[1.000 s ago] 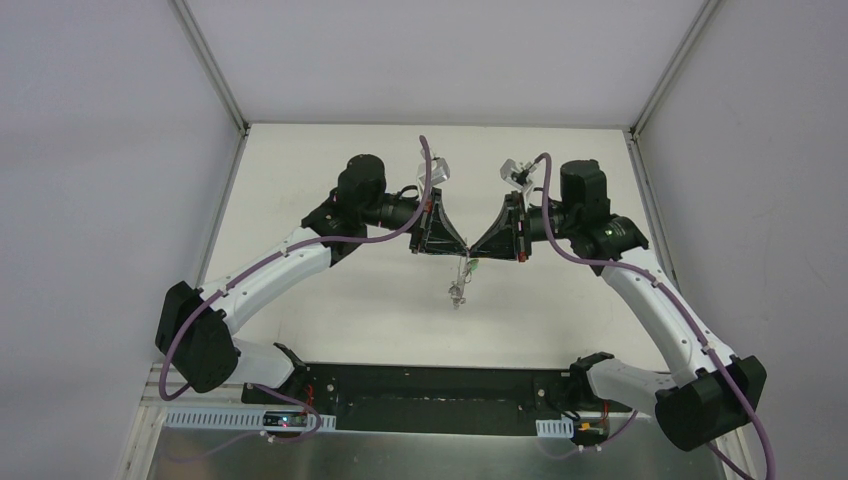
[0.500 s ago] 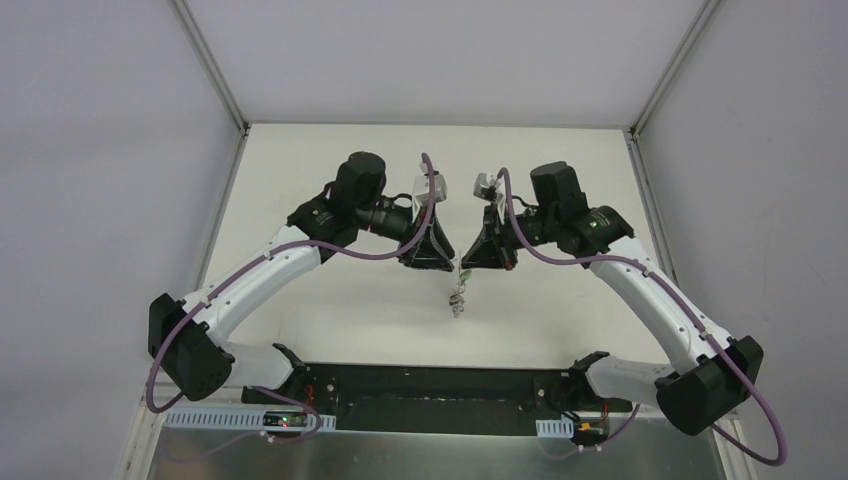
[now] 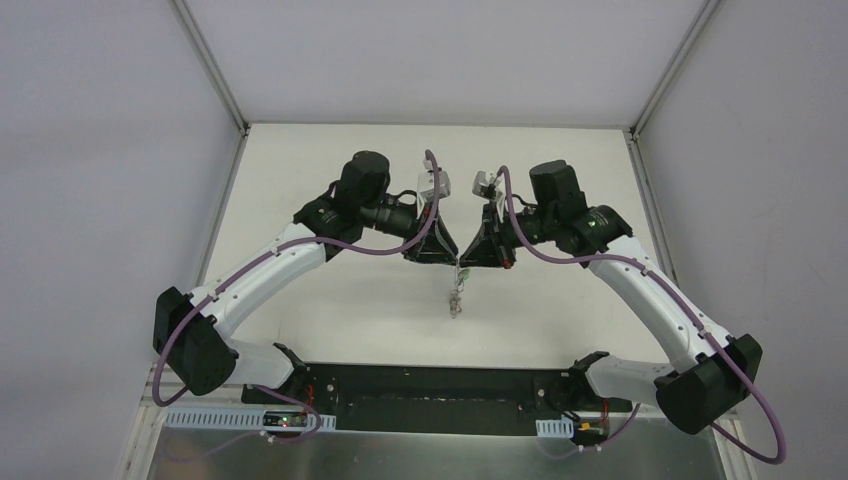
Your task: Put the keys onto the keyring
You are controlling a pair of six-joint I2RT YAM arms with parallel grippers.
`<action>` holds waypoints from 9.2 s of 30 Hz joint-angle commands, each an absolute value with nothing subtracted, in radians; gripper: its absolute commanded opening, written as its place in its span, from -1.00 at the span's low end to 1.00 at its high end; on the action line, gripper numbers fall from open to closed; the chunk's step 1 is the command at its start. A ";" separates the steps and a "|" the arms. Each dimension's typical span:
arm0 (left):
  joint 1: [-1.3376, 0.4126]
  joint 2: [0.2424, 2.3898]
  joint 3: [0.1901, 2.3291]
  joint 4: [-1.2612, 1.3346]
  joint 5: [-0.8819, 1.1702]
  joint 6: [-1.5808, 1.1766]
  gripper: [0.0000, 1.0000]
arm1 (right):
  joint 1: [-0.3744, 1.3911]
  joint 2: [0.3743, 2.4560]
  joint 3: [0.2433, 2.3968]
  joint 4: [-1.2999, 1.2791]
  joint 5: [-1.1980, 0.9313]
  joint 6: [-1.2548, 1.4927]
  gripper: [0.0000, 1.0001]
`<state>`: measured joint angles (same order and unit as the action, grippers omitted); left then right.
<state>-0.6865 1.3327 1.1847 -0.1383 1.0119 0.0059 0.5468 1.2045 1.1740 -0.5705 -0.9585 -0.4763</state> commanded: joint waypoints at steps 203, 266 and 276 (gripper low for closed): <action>-0.662 1.321 1.120 0.270 1.109 -0.358 -1.00 | 0.463 1.152 1.127 -0.415 -1.122 -0.379 -1.00; -0.670 1.316 1.256 -0.161 1.046 0.115 -0.46 | 0.600 1.338 1.505 -0.839 -0.836 -0.566 -1.00; -0.675 1.327 1.266 -0.156 1.055 0.098 -0.71 | 0.598 1.341 1.499 -0.833 -0.839 -0.562 -1.00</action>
<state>-0.6682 1.3479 1.2591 -0.1951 1.0134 0.1009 0.6033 1.3552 1.4918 -0.8646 -0.8005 -0.5762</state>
